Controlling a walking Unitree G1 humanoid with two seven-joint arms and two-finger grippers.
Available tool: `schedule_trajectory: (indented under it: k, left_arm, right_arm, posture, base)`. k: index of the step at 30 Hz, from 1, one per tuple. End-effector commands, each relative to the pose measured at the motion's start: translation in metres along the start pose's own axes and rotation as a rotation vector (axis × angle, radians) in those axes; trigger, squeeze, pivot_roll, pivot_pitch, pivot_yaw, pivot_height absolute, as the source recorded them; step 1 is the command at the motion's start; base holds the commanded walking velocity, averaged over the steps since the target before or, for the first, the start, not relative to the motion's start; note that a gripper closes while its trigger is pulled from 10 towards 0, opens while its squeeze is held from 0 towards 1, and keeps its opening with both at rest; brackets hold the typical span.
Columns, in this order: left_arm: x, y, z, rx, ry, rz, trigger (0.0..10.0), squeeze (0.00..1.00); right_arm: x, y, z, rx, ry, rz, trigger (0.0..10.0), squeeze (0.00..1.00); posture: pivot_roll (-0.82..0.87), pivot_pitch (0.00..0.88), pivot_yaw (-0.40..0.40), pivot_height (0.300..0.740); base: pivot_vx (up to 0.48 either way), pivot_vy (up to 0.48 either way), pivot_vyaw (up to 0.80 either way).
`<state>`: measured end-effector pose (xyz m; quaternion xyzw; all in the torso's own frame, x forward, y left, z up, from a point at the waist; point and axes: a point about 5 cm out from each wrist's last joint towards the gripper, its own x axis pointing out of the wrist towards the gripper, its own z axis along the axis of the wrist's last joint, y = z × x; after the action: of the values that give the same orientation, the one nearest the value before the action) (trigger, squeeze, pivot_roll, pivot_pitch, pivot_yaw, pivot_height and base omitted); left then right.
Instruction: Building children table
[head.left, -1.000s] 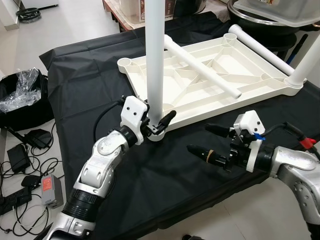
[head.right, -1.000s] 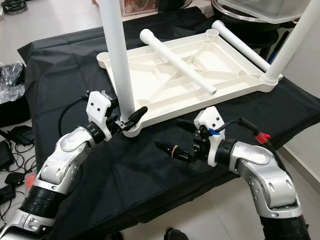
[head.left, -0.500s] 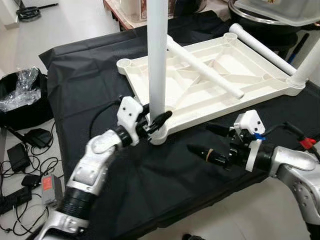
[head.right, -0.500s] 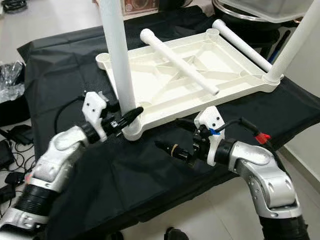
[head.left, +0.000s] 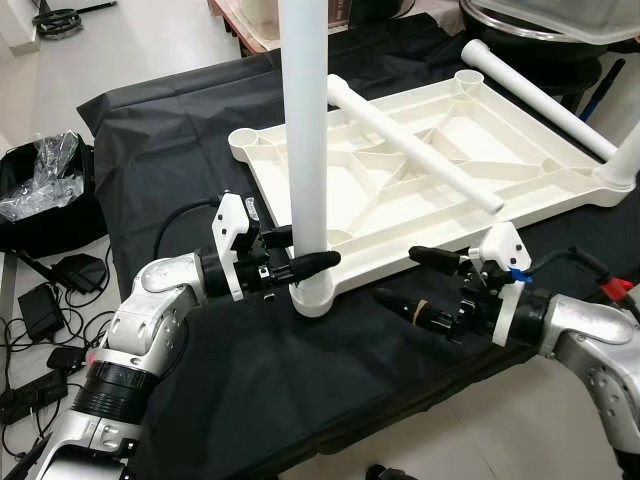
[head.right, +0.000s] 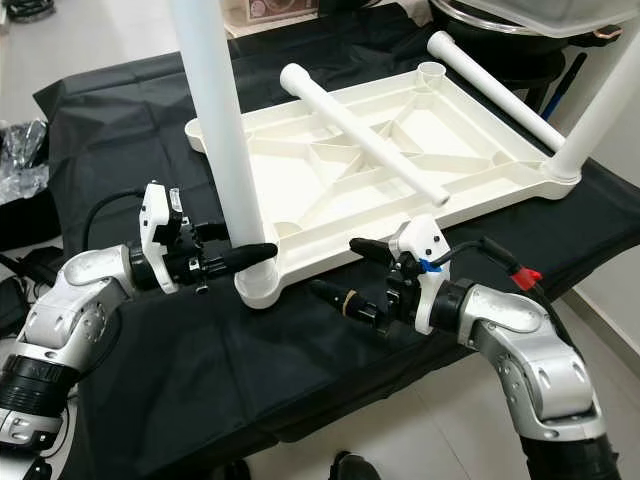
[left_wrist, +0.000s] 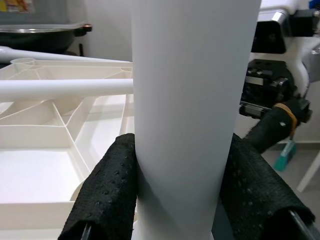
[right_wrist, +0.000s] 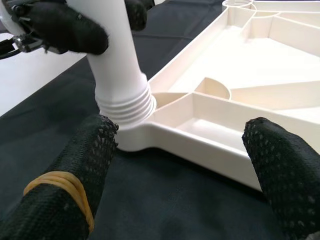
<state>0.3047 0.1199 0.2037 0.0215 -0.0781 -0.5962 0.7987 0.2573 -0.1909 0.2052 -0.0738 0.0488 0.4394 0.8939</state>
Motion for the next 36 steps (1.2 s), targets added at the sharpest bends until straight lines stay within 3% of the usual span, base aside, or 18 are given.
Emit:
schedule_trajectory:
  k: [1,6,7,8,17,18,25,33,35,36]
  left_arm:
    - [0.003,-0.010,0.000,-0.031,-0.032,-0.094,0.0,0.00]
    - [-0.001,-0.016,-0.007,-0.056,-0.026,-0.118,0.0,0.00]
    - [-0.003,-0.018,-0.010,-0.058,-0.021,-0.112,3.6,0.00]
    - [-0.004,-0.018,-0.012,-0.051,-0.009,-0.103,10.0,0.00]
    - [-0.004,-0.013,-0.021,-0.029,0.029,-0.022,10.0,0.00]
    - [-0.003,-0.012,-0.022,-0.056,0.013,-0.002,10.0,1.00]
    - [0.000,-0.016,-0.025,-0.110,-0.031,0.013,10.0,1.00]
    - [-0.007,-0.013,-0.019,-0.039,-0.033,0.118,10.0,1.00]
    - [-0.022,-0.013,-0.018,-0.006,-0.006,0.217,10.0,1.00]
    - [-0.022,-0.013,-0.018,-0.006,-0.006,0.217,10.0,1.00]
  right_arm:
    - [0.000,0.004,0.000,0.001,0.002,0.017,10.0,0.00]
    - [0.000,0.005,-0.001,0.002,0.004,0.019,10.0,0.00]
    - [0.000,0.005,-0.001,0.000,0.005,0.018,10.0,0.00]
    - [0.001,0.005,-0.001,0.000,0.005,0.018,10.0,0.00]
    - [0.002,0.007,-0.002,-0.002,0.006,0.025,10.0,0.00]
    - [0.002,0.008,-0.002,-0.003,0.007,0.027,10.0,0.00]
    - [0.003,0.008,-0.002,-0.006,0.010,0.032,10.0,0.00]
    - [0.003,0.008,-0.003,-0.008,0.015,0.034,10.0,0.00]
    - [0.003,0.009,-0.003,-0.009,0.016,0.037,10.0,0.00]
    - [0.003,0.009,-0.003,-0.009,0.016,0.037,10.0,0.00]
  posture:
    - [-0.09,0.185,0.030,0.740]
    - [-0.09,0.184,0.029,0.740]
    - [-0.08,0.183,0.030,0.740]
    - [-0.08,0.184,0.032,0.740]
    - [-0.08,0.185,0.034,0.740]
    - [-0.08,0.185,0.034,0.740]
    - [-0.09,0.185,0.034,0.740]
    - [-0.08,0.182,0.035,0.740]
    - [-0.07,0.185,0.035,0.740]
    - [-0.07,0.185,0.035,0.740]
  base:
    - [0.000,0.000,0.00]
    - [0.000,0.000,0.00]
    - [0.000,0.000,0.00]
    - [0.000,0.000,0.00]
    - [0.000,0.000,0.00]
    - [0.000,0.000,0.00]
    - [0.000,0.000,0.00]
    - [0.000,0.000,0.00]
    - [0.000,0.000,0.00]
    - [0.000,0.000,0.00]
